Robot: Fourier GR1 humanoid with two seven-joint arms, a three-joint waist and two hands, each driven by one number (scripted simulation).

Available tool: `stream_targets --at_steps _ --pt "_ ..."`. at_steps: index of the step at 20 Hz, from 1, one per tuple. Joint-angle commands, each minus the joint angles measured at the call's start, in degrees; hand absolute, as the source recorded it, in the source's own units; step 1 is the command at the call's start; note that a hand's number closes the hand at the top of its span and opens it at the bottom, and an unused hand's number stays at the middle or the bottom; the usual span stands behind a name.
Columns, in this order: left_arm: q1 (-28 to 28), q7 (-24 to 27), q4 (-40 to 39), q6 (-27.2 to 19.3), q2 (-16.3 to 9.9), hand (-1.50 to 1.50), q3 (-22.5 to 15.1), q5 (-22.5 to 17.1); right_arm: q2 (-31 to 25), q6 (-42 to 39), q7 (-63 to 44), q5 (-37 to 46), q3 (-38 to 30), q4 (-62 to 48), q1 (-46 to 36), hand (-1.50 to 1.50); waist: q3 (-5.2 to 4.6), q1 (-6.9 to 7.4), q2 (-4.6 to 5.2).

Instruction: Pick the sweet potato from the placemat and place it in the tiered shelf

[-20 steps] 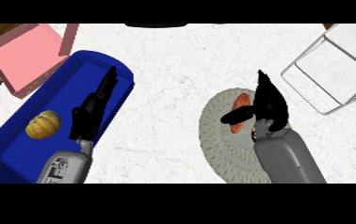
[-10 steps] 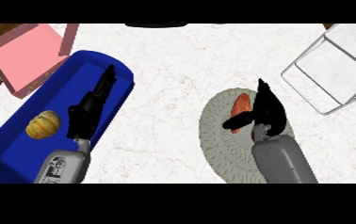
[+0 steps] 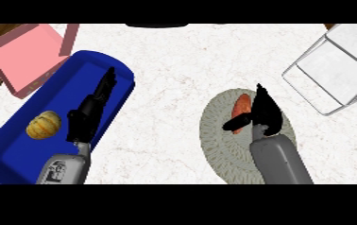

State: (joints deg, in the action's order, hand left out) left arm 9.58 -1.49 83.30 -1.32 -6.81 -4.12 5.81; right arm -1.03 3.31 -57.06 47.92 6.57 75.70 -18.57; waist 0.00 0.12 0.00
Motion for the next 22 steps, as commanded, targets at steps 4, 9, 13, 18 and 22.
stream_targets --at_steps 4,9,13,18,22 --pt "-2.45 -2.45 4.52 0.75 0.50 0.00 -0.34 1.21 0.99 3.39 -4.18 -0.91 6.99 0.18 2.15 1.50 0.00 0.13 -0.05" --pt "1.00 2.15 -3.34 2.79 -0.04 0.00 2.67 -0.51 0.40 -2.12 0.87 2.47 4.45 -4.12 -1.06 1.50 -0.02 -0.01 0.06" --pt "2.34 -1.76 -0.43 -0.11 2.18 0.00 1.25 2.29 0.95 4.43 2.27 3.48 7.02 -7.59 -1.07 1.50 0.00 0.10 0.02" --pt "-0.12 -0.76 -0.86 0.80 0.75 0.00 2.41 0.83 -12.72 -13.95 33.42 -1.61 19.51 6.41 10.92 1.50 0.07 -1.59 -1.15" --pt "-0.14 -0.61 -0.92 -0.30 0.61 0.00 3.31 1.09 -24.16 -16.63 49.15 -4.14 22.22 15.01 16.03 1.50 0.05 -4.11 -1.44"
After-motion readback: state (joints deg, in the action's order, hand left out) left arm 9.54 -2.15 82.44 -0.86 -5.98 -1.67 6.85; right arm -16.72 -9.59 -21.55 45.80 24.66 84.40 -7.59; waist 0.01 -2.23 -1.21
